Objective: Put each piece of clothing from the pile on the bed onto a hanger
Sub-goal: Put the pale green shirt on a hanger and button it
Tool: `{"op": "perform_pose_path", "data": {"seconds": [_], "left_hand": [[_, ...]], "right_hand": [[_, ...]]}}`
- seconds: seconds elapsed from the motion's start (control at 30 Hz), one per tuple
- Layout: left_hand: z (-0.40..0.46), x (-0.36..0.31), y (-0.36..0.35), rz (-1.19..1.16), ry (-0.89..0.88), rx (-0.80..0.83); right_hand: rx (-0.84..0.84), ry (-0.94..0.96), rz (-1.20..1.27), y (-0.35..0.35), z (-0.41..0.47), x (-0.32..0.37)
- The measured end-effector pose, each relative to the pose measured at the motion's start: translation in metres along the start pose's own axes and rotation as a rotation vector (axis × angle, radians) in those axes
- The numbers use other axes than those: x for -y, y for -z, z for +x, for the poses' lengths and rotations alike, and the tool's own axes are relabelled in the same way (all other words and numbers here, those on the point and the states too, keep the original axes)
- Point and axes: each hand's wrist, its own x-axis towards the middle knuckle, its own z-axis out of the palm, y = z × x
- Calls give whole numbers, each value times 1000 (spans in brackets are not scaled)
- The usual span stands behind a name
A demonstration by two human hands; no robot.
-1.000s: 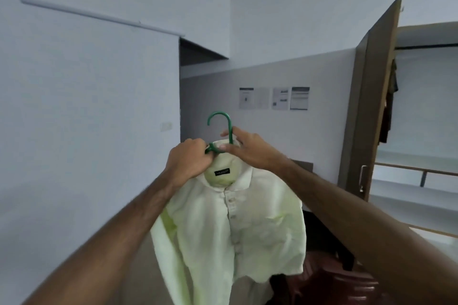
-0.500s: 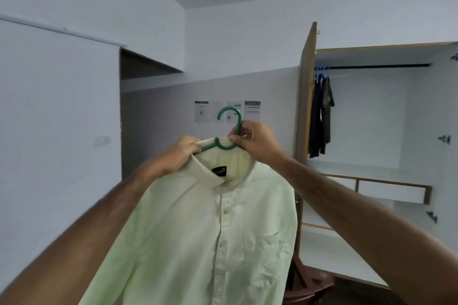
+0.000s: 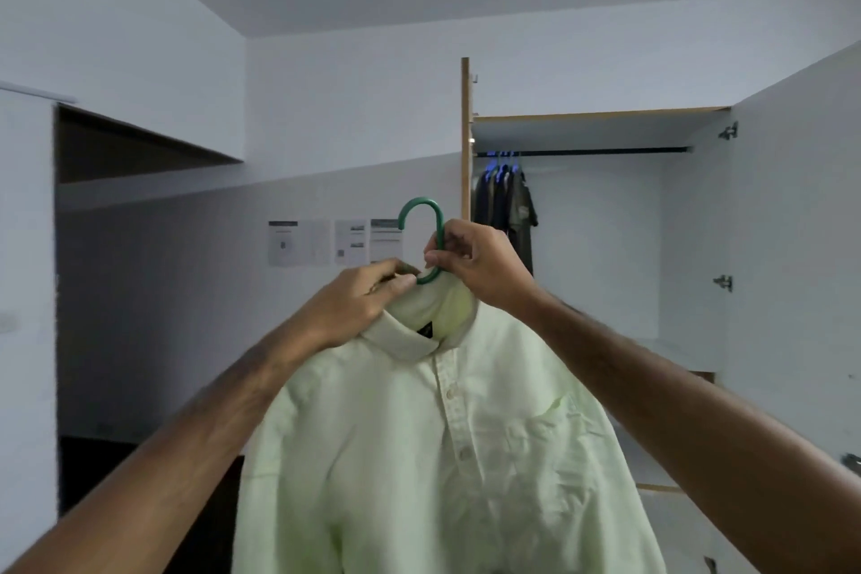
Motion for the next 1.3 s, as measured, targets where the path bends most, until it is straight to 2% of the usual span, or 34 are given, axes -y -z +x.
{"op": "perform_pose_path", "data": {"seconds": [0.07, 0.13, 0.23, 0.33, 0.47, 0.57, 0.7, 0.83, 0.93, 1.0, 1.13, 1.3], "left_hand": [[36, 11, -32, 99, -71, 2], [75, 23, -63, 199, -209, -99], [135, 30, -106, 119, -295, -213], [188, 30, -149, -12, -204, -197], [251, 52, -209, 218, -134, 1], [297, 71, -252, 302, -124, 55], [361, 79, -316, 455, -151, -6], [441, 73, -375, 483, -105, -23], [504, 67, -406, 540, -114, -134], [540, 70, -422, 585, -110, -188], [610, 98, -452, 635, -86, -249], [704, 155, -480, 660, -44, -327]], "right_hand": [[-16, -17, -19, 14, 9, -40], [-20, -47, -64, 29, 19, -82], [-60, -120, -151, 63, 38, -142], [-110, -133, -177, 100, 54, -196], [-164, -173, -222, 144, 64, -275], [-200, -205, -224, 180, 76, -343], [-257, -181, -169, 227, 92, -438], [-267, -196, -148, 273, 122, -535], [-290, -186, -147, 302, 158, -599], [-300, -175, -164, 310, 176, -640], [-180, -163, -200, 312, 200, -727], [-151, -99, -366, 303, 240, -838]]}}
